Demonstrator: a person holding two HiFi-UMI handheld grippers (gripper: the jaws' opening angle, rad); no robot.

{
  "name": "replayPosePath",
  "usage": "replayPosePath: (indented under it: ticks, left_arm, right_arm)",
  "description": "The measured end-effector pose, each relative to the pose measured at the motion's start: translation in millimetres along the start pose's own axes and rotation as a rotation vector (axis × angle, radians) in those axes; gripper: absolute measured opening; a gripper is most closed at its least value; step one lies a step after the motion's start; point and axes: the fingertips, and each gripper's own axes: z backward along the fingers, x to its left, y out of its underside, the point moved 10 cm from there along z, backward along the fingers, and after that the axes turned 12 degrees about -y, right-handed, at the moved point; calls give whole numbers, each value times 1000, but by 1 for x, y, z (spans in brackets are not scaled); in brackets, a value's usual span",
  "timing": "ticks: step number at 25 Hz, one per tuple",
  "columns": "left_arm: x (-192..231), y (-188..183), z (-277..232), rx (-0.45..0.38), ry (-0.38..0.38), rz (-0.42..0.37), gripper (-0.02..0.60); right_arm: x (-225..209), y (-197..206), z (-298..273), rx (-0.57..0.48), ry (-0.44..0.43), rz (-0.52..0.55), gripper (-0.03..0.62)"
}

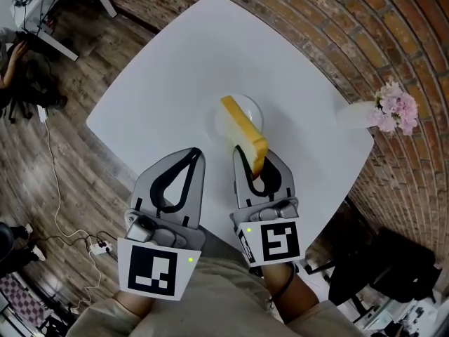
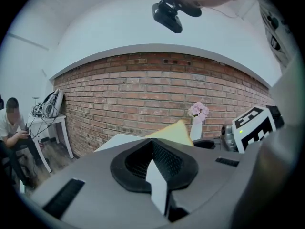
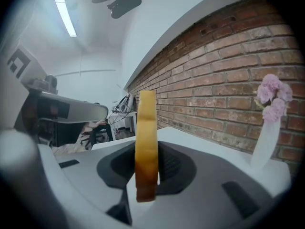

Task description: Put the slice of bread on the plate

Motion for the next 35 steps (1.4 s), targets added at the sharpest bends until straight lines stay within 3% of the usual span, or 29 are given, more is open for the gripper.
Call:
replayPosePath:
  ticks: [16,35]
  left_arm:
    - [6,4,-14,27,-38,13,9]
    - [8,11,-17,49,-58,2,9]
  right_arm:
    - [-12,34,-39,85,-53,-40,88]
    - [-25,59,-63,129,-130,-217,87]
